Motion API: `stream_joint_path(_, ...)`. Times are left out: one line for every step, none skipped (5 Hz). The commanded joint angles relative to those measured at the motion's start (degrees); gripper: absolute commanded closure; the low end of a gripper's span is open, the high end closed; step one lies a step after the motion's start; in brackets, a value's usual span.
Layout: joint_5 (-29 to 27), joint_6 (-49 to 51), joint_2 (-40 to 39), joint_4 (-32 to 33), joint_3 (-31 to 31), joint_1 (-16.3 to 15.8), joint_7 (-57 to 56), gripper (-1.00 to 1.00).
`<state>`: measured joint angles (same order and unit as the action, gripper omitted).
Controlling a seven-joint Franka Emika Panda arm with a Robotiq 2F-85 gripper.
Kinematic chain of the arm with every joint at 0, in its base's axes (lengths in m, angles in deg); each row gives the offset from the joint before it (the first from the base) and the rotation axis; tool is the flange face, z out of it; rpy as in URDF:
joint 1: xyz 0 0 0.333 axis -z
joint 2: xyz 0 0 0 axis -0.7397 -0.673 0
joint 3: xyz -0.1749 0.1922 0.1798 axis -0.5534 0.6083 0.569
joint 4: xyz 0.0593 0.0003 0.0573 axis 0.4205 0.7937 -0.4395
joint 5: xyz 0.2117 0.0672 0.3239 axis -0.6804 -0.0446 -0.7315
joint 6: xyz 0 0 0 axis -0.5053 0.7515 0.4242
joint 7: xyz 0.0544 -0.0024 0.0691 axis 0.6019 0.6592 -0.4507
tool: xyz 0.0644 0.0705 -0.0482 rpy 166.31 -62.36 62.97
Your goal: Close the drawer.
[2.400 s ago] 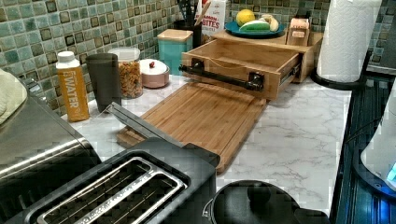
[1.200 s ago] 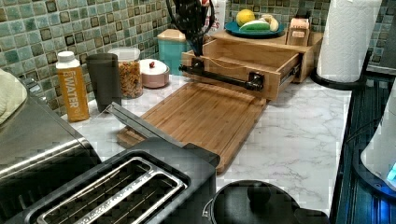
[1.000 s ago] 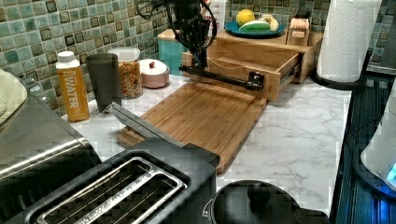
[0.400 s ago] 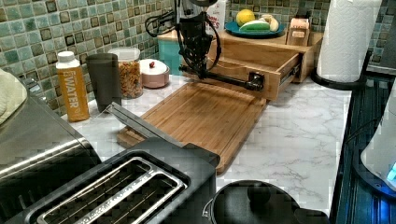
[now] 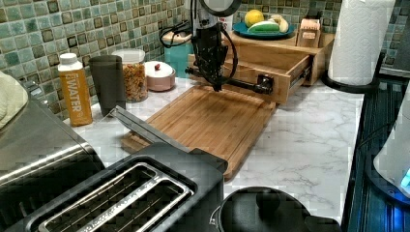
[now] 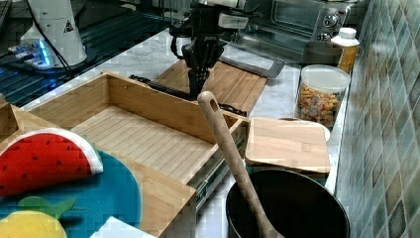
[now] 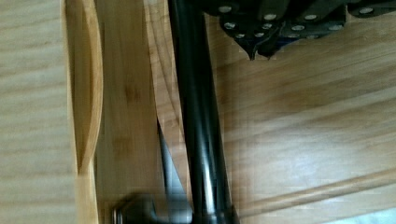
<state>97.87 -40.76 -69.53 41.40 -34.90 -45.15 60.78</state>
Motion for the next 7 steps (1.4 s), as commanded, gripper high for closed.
stream_joint_path(4.7,-3.7,5.8,4.0,-2.7,1.4,2.3,1.0)
stream_joint_path(5.8,-6.3,6.6,5.4,-3.2,2.8,-0.1,1.0)
stream_joint_path(4.9,-10.9,4.6,5.7,-3.6,5.5,-5.5,1.0)
stream_joint_path(4.4,-14.1,3.6,6.3,-4.5,7.4,-9.2,1.0)
stream_joint_path(4.1,-11.3,3.8,5.4,-5.2,10.1,-13.9,1.0)
stream_joint_path(2.7,-9.6,3.2,4.1,-6.0,12.9,-18.9,1.0)
stream_joint_path(0.7,-1.3,0.3,-1.7,-8.0,14.6,-24.1,1.0)
